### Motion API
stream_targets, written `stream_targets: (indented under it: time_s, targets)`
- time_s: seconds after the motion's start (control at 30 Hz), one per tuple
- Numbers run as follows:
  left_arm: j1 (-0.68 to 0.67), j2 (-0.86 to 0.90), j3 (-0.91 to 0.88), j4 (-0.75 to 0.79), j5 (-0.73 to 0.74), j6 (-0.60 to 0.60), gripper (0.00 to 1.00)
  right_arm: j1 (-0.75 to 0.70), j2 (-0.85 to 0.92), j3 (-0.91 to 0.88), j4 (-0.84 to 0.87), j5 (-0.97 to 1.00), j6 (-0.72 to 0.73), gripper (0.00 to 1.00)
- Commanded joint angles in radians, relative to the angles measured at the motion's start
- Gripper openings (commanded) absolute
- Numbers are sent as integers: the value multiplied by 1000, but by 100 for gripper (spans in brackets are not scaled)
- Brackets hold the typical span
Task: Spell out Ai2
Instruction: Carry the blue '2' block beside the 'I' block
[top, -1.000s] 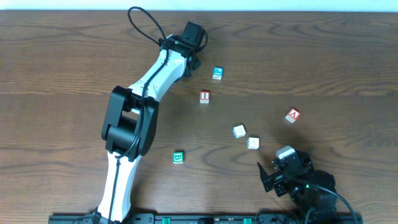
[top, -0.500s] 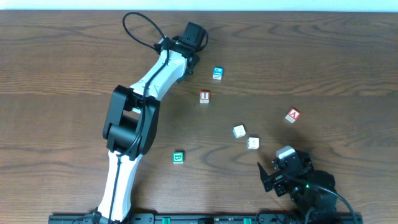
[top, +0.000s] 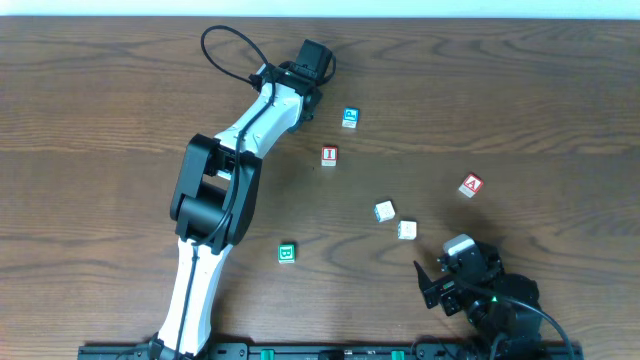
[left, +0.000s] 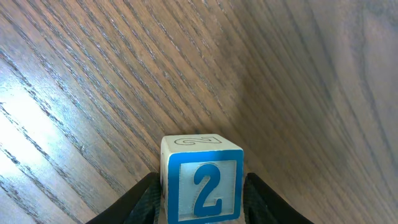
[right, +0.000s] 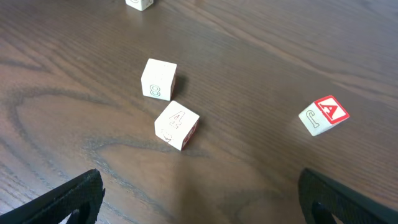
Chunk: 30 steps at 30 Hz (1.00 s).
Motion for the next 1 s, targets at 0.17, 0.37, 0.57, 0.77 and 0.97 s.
stream_targets:
  time_s: [0.17, 0.37, 0.57, 0.77, 0.97]
  targets:
    - [12, 23, 6, 0, -27, -8, 35, -6, -6, -14, -2, -7, -12, 99]
    - [14, 24, 6, -3, -26, -7, 27, -6, -6, -14, -2, -7, -12, 99]
    - [14, 24, 6, -16, -26, 48, 26, -6, -6, -14, -2, -7, -11, 99]
    - [14, 23, 11, -41, -22, 180, 21, -6, -6, -14, -2, -7, -12, 99]
    - [2, 23, 124, -146, -18, 341, 15, -6, -6, -14, -2, -7, -12, 99]
